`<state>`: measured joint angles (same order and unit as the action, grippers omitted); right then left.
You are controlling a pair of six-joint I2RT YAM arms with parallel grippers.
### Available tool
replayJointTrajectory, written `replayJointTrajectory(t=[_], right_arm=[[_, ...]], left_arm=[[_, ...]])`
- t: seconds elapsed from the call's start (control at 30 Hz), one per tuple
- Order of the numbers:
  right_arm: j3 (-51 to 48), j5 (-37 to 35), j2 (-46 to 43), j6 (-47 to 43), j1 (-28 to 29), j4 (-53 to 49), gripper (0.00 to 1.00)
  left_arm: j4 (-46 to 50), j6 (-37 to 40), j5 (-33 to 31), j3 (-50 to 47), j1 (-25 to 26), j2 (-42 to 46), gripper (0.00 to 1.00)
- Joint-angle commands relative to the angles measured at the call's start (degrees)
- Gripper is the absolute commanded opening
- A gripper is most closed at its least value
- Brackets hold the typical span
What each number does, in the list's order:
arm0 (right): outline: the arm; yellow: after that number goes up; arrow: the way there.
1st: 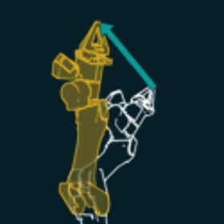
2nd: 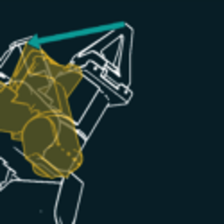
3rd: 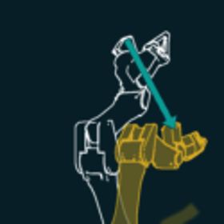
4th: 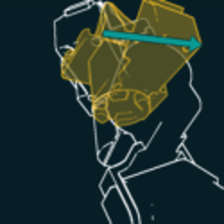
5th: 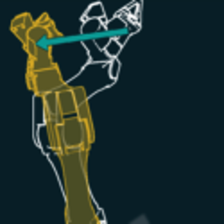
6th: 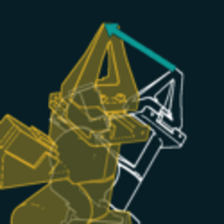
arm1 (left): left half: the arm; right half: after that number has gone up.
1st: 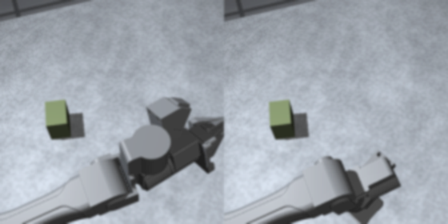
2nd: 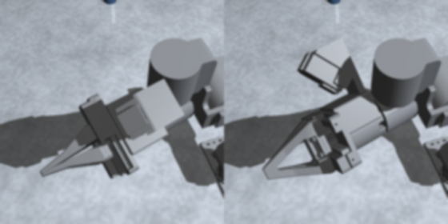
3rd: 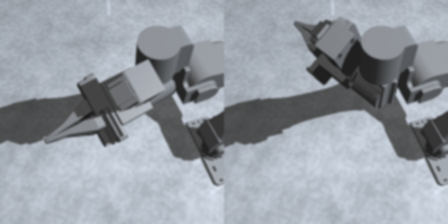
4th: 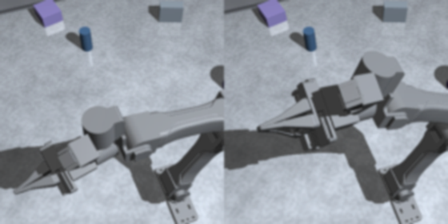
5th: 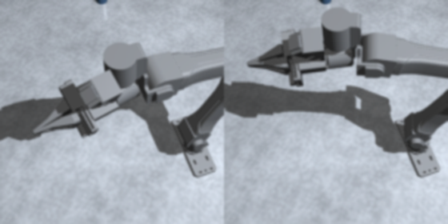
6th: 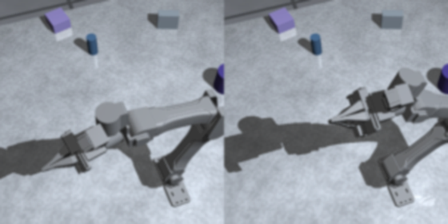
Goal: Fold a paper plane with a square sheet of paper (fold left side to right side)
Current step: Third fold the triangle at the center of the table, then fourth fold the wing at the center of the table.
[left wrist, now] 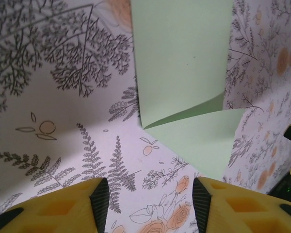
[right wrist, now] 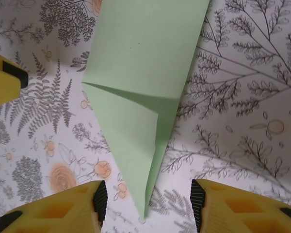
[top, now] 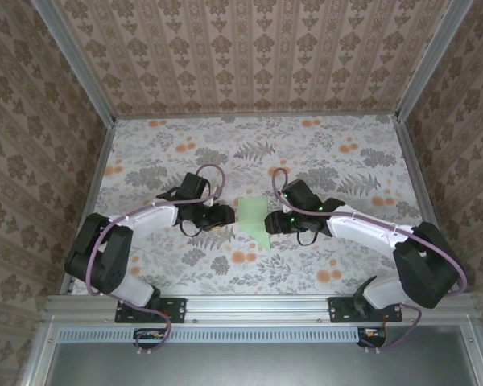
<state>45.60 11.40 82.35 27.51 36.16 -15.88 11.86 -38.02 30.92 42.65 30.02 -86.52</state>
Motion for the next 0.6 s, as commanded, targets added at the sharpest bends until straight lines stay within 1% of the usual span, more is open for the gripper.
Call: replayJointTrajectory(t=[0.0,0.27,0.4,0.57], right_arm=[[2.14,3.3,4.89,-5.96,-0.56,2.52,0.5],[6.12,7.41,13.52,-5.28,-1.18,6.39,0.41],[6.59,7.71,14.65,-4.87,-1.18,6.68,0.32],[6.36,5.62,14.07,-5.29,-1.6,4.32,0.17]], left_arm=[[-7.11,-6.77,2.68,-0.9,0.72,-0.68,0.52],[-8.3,-8.63,2.36,-0.54,2.15,-3.72,0.54],[-7.74,-8.7,2.09,-0.04,2.41,-4.57,0.54],[-6.96,-8.65,1.87,0.63,2.76,-5.62,0.55]])
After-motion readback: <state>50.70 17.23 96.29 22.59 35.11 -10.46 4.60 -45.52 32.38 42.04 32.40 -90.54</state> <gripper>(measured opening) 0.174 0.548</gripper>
